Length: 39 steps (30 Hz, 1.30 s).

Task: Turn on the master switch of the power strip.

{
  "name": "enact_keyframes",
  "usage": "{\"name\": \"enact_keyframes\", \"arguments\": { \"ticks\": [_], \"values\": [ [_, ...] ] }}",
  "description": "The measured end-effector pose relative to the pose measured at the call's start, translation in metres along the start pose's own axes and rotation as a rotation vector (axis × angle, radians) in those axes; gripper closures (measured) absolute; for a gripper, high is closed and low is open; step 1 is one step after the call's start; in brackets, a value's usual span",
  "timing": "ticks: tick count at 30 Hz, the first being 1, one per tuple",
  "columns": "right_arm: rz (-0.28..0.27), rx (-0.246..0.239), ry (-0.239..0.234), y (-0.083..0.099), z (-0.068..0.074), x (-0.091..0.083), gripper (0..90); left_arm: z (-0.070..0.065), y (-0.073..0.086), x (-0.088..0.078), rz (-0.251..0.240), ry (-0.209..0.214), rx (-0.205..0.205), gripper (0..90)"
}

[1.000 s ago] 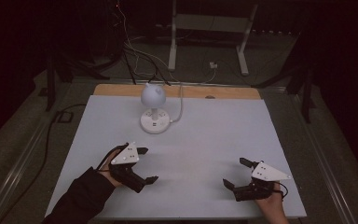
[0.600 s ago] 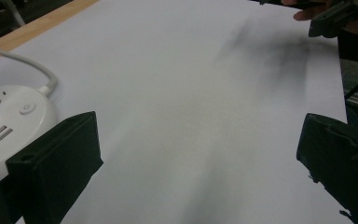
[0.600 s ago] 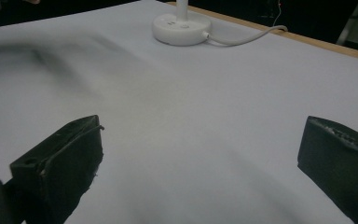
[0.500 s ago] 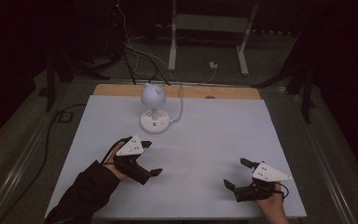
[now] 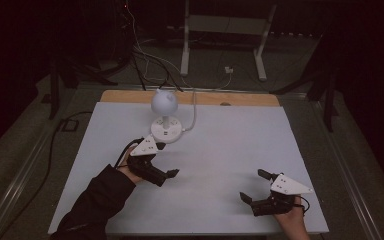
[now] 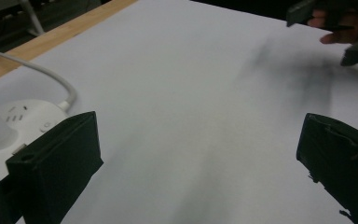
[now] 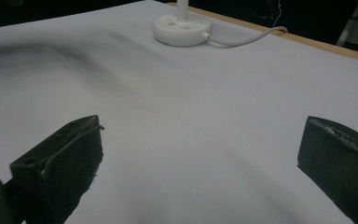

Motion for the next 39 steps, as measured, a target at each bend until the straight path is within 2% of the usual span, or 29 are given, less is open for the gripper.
{"name": "enact_keyframes", "arguments": {
  "ticks": [6,8,10,18,21,22,27,29,30,31,33,34,35,36,39],
  "values": [
    [-0.004,0.003,-0.003,0.0,0.0,-0.001,0.0,0.007,-0.006,0.008,0.017,-0.048,-0.017,1.1],
    [-0.003,0.002,-0.003,0.0,0.0,-0.001,0.0,0.011,-0.008,0.011,0.002,-0.052,-0.042,1.0],
    [-0.003,0.004,-0.004,0.0,0.0,-0.001,0.0,0.013,-0.011,0.013,-0.004,-0.072,-0.047,0.3],
    [-0.009,0.009,-0.007,-0.001,-0.001,-0.002,0.0,0.024,-0.018,0.023,-0.015,-0.072,-0.095,0.3],
    [-0.007,0.005,-0.009,-0.001,-0.001,-0.002,0.0,0.028,-0.02,0.027,-0.018,-0.087,-0.107,0.2],
    [-0.007,0.006,-0.011,-0.001,0.0,-0.002,0.0,0.031,-0.021,0.029,-0.024,-0.103,-0.127,0.2],
    [-0.008,0.006,-0.014,-0.001,0.0,-0.002,0.0,0.035,-0.023,0.033,-0.02,-0.131,-0.135,0.2],
    [-0.009,0.006,-0.015,-0.001,0.0,-0.002,0.0,0.038,-0.024,0.036,-0.008,-0.159,-0.149,0.2],
    [-0.008,0.006,-0.016,-0.001,0.0,-0.002,0.0,0.039,-0.025,0.037,-0.016,-0.153,-0.152,0.2],
    [-0.008,0.007,-0.017,-0.001,0.0,-0.002,0.0,0.041,-0.026,0.039,-0.014,-0.184,-0.159,0.2],
    [-0.009,0.008,-0.017,-0.001,0.0,-0.002,0.0,0.042,-0.026,0.041,-0.013,-0.196,-0.162,0.2],
    [-0.01,0.009,-0.019,-0.001,0.0,-0.003,0.0,0.045,-0.027,0.044,-0.011,-0.227,-0.181,0.3],
    [-0.01,0.009,-0.019,-0.001,0.0,-0.003,0.0,0.045,-0.027,0.044,-0.011,-0.227,-0.181,0.3],
    [-0.009,0.01,-0.019,-0.001,0.0,-0.003,0.0,0.048,-0.027,0.047,-0.017,-0.214,-0.201,0.3],
    [-0.01,0.011,-0.02,-0.001,0.0,-0.003,0.0,0.05,-0.027,0.051,-0.002,-0.231,-0.213,0.4]
  ]
}}
Point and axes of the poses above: each handheld gripper's, and its own axes: x roughly forward along the jaws, y roughly out of its underside, z roughly to its left, the point moved 2 cm from there along x, roughly forward along the jaws, and after that the axes turned 7 degrees about z, right-handed, at the moved point
